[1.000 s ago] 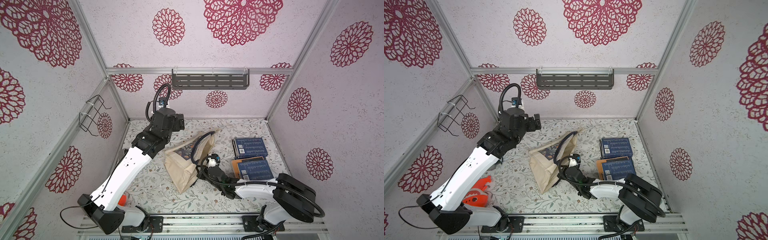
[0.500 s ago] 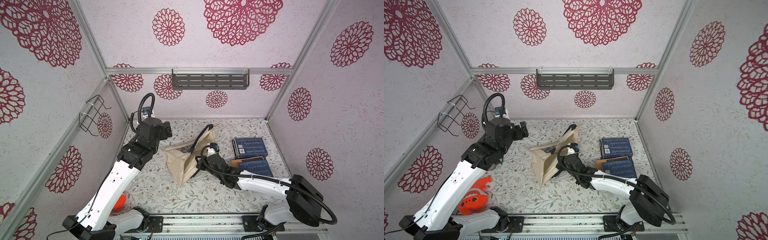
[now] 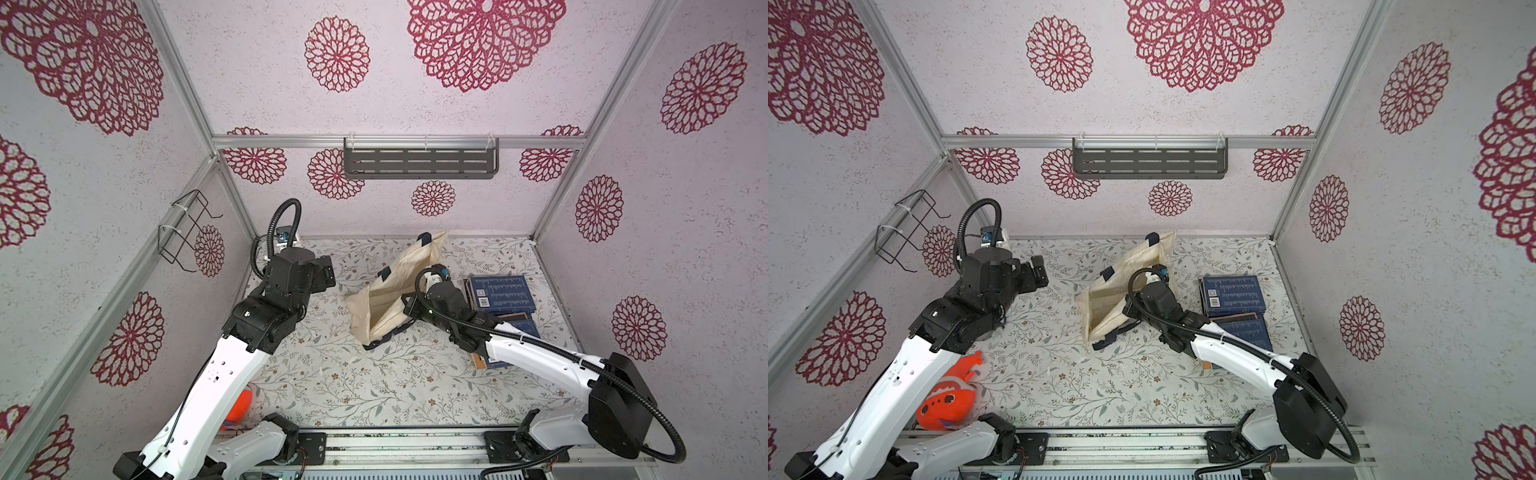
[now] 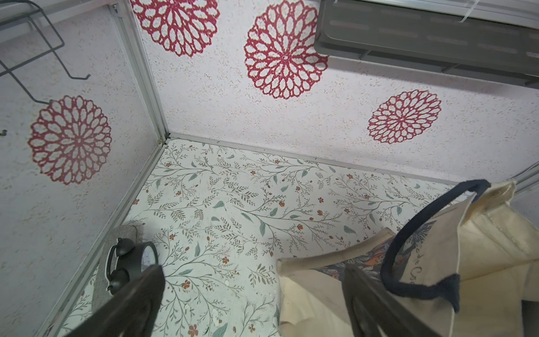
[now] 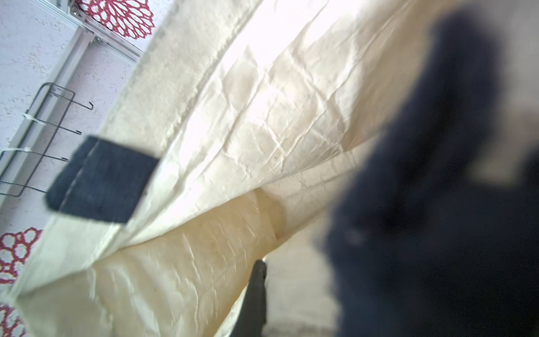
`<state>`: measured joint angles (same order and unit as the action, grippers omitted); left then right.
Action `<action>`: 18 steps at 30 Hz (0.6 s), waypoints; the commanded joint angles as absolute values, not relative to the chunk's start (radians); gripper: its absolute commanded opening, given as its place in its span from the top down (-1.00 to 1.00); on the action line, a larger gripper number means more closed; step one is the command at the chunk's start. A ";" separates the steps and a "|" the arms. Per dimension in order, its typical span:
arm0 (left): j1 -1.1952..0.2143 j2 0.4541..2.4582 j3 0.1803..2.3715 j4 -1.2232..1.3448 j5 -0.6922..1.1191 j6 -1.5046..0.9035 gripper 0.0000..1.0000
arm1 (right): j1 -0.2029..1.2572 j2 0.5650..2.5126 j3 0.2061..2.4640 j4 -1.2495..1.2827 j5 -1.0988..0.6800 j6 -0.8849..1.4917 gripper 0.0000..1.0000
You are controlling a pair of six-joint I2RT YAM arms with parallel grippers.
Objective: Take out the books from the canvas bag
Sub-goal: Adjust the canvas bag at the center of the board.
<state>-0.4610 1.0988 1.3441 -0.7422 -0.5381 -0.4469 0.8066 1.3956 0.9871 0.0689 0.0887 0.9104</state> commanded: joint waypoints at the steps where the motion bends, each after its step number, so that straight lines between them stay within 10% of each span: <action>1: -0.445 1.089 1.330 -0.760 -0.537 -0.466 -0.95 | 0.772 1.361 1.029 0.072 0.018 0.884 0.99; 18: -0.364 1.089 1.276 -0.739 -0.477 -0.474 -0.95 | 0.721 1.350 1.063 0.040 -0.024 0.857 0.15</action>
<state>-0.3801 1.0985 1.2842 -0.7528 -0.4953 -0.4545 0.7319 1.3888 1.0248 0.0311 -0.0132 0.8764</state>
